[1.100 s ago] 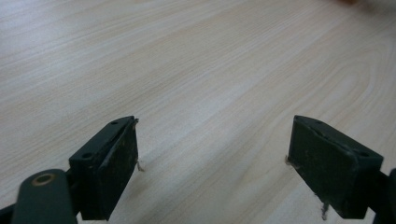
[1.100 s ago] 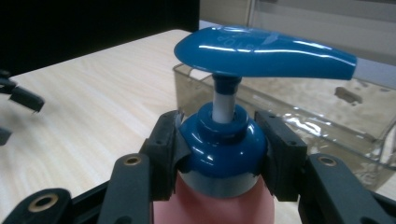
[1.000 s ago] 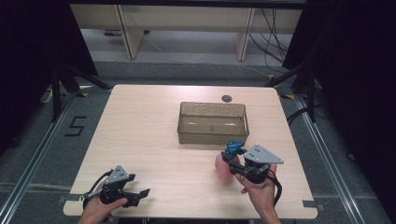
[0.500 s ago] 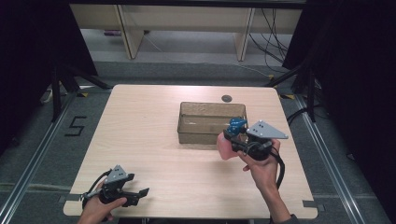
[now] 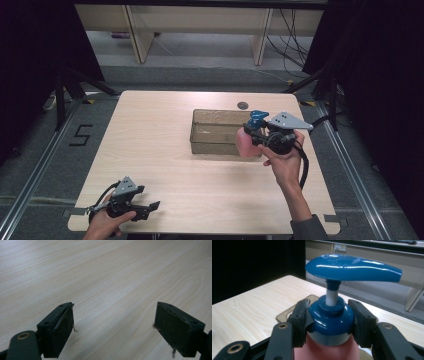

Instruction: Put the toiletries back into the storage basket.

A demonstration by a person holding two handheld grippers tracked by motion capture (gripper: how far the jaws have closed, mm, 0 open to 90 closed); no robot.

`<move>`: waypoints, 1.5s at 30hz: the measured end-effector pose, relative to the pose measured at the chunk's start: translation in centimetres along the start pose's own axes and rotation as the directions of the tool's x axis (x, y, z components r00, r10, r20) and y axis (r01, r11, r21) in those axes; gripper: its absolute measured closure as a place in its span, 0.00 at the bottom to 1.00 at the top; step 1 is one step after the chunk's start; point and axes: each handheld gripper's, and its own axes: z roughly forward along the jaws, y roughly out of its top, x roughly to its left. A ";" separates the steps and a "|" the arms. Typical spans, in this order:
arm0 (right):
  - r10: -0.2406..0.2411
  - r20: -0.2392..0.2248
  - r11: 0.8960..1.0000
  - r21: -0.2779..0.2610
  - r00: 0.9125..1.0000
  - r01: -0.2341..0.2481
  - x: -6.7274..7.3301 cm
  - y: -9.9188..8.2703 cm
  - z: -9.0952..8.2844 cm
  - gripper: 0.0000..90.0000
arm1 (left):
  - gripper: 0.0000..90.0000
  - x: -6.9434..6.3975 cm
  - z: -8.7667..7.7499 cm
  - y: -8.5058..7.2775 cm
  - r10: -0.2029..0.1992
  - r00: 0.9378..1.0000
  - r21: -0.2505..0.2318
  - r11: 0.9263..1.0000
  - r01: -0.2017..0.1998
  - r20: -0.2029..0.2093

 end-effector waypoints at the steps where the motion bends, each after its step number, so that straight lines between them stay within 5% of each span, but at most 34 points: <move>1: 0.001 0.003 1.000 0.001 1.000 -0.001 -0.2 0.1 0.2 0.60 | 0.17 0.0 0.0 0.0 0.002 1.000 0.000 1.000 -0.002 0.001; 7: 0.002 0.027 1.000 -0.007 1.000 -0.002 -1.0 0.2 0.6 0.60 | 0.17 0.0 0.0 0.1 0.003 1.000 0.008 1.000 -0.003 -0.007; 12: 0.046 0.034 0.999 0.010 0.998 -0.047 -1.3 0.2 1.0 0.60 | 0.17 0.0 -0.1 0.1 0.006 1.000 0.008 1.000 -0.006 -0.010; 15: 0.011 0.041 1.000 0.000 0.999 -0.011 -1.7 0.3 1.2 0.60 | 0.17 0.0 0.0 0.1 0.003 1.000 0.000 1.000 -0.003 -0.002; 16: 0.059 0.035 0.998 0.024 0.998 -0.059 -1.5 0.3 1.2 0.60 | 0.17 0.0 0.0 0.1 -0.001 1.000 0.001 1.000 0.001 0.004; 17: 0.015 0.045 1.000 0.003 0.999 -0.015 -2.0 0.3 1.5 0.60 | 0.17 0.0 0.1 0.1 -0.003 1.000 -0.004 1.000 0.003 0.004; 24: 0.065 0.052 0.998 0.015 0.997 -0.066 -2.3 0.4 1.9 0.60 | 0.17 -0.2 0.1 0.1 -0.017 1.000 -0.013 1.000 0.017 0.009; 45: 0.093 0.094 0.995 0.013 0.991 -0.095 -4.9 0.1 4.5 0.60 | 0.17 -0.2 0.1 0.1 -0.016 1.000 -0.011 1.000 0.016 0.017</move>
